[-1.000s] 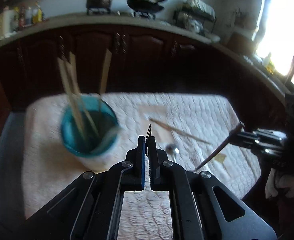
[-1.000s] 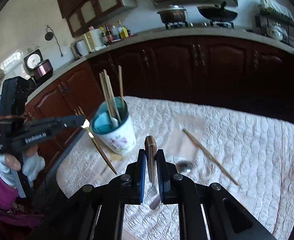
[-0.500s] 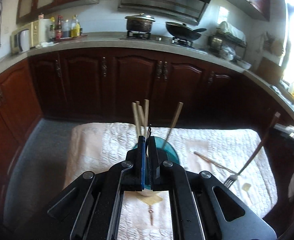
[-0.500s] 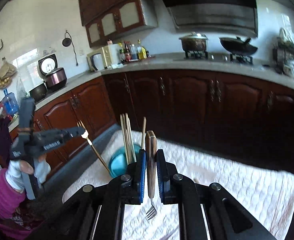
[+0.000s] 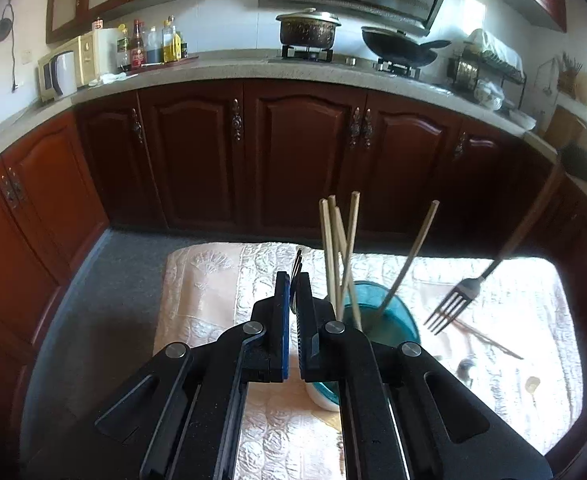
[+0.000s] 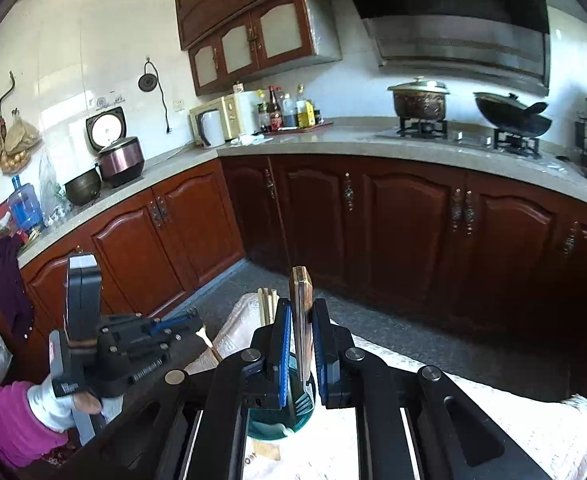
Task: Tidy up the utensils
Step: 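Lower the gold fork into the holder and open the left tool while the right tool releases its fork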
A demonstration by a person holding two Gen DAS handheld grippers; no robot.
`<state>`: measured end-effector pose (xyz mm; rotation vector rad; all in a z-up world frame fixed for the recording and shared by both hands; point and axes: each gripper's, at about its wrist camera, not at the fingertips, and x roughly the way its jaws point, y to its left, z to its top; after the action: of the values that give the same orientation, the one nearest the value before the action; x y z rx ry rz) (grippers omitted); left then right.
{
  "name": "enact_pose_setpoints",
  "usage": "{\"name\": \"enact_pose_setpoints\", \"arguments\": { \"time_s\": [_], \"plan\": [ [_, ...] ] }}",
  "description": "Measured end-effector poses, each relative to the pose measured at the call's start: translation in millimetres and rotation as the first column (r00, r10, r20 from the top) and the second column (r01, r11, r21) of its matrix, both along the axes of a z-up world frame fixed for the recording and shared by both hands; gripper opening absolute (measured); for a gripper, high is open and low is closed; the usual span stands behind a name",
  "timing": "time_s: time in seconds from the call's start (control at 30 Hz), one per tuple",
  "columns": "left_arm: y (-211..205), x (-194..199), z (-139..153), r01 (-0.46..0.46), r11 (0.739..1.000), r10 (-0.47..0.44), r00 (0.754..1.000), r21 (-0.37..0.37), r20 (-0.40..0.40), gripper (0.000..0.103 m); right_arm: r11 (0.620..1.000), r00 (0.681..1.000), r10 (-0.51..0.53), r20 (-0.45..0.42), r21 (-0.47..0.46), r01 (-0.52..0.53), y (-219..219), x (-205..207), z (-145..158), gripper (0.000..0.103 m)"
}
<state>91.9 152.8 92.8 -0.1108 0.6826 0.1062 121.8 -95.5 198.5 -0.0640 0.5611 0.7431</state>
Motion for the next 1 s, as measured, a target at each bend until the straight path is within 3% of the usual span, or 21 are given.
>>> {"name": "enact_pose_setpoints", "arguments": {
  "time_s": [0.33, 0.7, 0.83, 1.0],
  "plan": [
    [-3.7, 19.9, -32.7, 0.012, 1.000, -0.011, 0.998, 0.007, -0.064, 0.002, 0.999, 0.995, 0.036, -0.093, -0.027, -0.039, 28.1, 28.9, -46.4, 0.006],
    [-7.6, 33.8, -53.4, 0.014, 1.000, -0.016, 0.994, -0.020, -0.110, 0.002, 1.000, 0.983, 0.031, -0.182, 0.006, -0.030, 14.1, 32.7, -73.9, 0.006],
    [-12.1, 38.5, -64.4, 0.010, 1.000, -0.011, 0.990, -0.013, -0.138, 0.002, 1.000, 0.977, 0.020, -0.213, 0.017, -0.017, 4.6, 24.5, -84.3, 0.010],
    [-14.7, 39.9, -71.7, 0.012, 1.000, -0.013, 0.987, -0.008, -0.163, 0.002, 0.999, 0.965, -0.008, -0.264, 0.043, 0.020, -13.5, 13.1, -100.6, 0.023]
  ]
}}
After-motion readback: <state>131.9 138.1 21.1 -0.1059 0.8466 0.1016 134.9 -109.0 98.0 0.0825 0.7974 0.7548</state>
